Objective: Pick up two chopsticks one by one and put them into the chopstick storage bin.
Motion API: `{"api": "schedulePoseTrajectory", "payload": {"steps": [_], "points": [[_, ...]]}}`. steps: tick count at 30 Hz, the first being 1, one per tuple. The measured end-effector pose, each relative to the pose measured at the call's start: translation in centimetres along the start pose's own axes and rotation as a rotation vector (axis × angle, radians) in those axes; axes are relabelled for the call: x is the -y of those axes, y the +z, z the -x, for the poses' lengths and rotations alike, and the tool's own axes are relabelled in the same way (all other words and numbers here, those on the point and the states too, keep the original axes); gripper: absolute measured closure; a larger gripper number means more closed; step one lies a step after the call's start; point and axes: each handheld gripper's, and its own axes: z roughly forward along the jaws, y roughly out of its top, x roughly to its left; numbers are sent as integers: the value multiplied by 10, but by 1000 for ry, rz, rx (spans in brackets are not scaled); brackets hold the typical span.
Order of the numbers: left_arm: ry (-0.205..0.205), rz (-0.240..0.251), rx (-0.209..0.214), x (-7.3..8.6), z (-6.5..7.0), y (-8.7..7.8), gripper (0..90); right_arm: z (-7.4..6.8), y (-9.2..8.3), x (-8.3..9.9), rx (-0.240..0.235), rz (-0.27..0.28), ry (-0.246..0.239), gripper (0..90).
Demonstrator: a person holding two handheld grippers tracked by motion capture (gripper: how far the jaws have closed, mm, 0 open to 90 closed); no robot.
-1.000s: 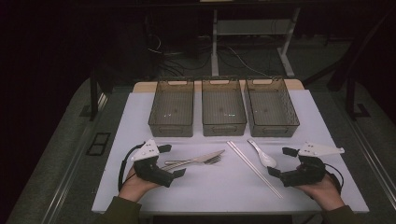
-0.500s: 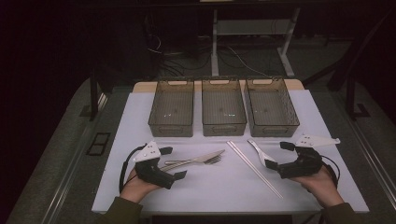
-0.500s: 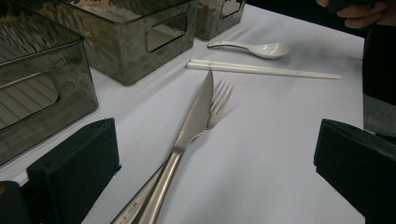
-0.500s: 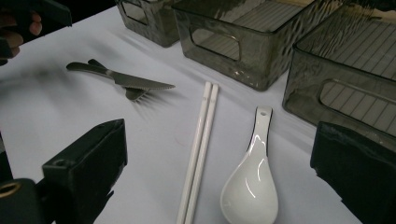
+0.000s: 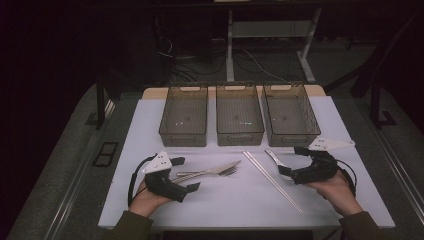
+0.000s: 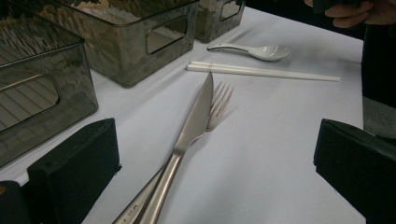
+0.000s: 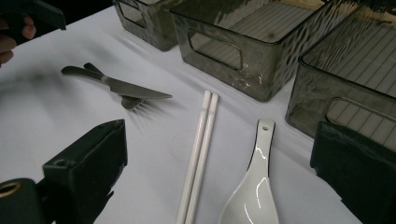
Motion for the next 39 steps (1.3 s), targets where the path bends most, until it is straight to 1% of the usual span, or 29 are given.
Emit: {"api": "schedulePoseTrajectory", "payload": {"steps": [2, 5, 9, 16, 19, 22, 23, 24, 25, 28, 29, 30, 33, 34, 35, 36, 39], "points": [[0, 0, -1, 0, 0, 0, 0, 1, 3, -1, 0, -6, -2, 37], [-1, 2, -1, 0, 0, 0, 0, 1, 7, -3, 1, -18, 12, 37], [-3, 2, 0, 0, 0, 0, 0, 0, 15, -7, 12, -43, 12, 37], [0, -1, 3, 0, 0, 0, 0, 2, 25, -15, 15, -56, 5, 53], [0, -1, 3, 0, 0, 0, 0, 2, 29, -18, 11, -57, 10, 65], [-4, 4, 2, 0, 0, 0, 0, 3, 35, -20, 24, -79, 17, 73], [-4, 4, 3, 0, 0, 0, 0, 3, 35, -20, 24, -79, 17, 73], [-4, 3, 2, 0, 0, 0, 0, 3, 36, -21, 23, -84, 25, 140], [-1, 1, 2, 0, 0, 0, 0, 4, 39, -23, 23, -91, 24, 165], [-3, 1, 2, 0, 0, 0, 0, 4, 45, -25, 31, -116, 34, 171], [-2, 1, 3, 0, 0, 0, 0, 4, 46, -26, 29, -120, 37, 194], [-2, 1, 3, 0, 0, 0, 0, 4, 46, -26, 29, -120, 37, 194], [-4, -1, 2, 0, 0, 0, 0, 4, 50, -29, 23, -140, 37, 268], [-3, -1, 2, 0, 0, 0, 0, 3, 50, -29, 21, -144, 30, 293], [-3, -1, 2, 0, 0, 0, 0, 3, 50, -29, 21, -144, 30, 293], [-2, -1, 2, 0, 0, 0, 0, 2, 53, -30, 18, -159, 27, 316], [-2, -1, 2, 0, 0, 0, 0, 0, 56, -32, 29, -178, 25, 351]]}}
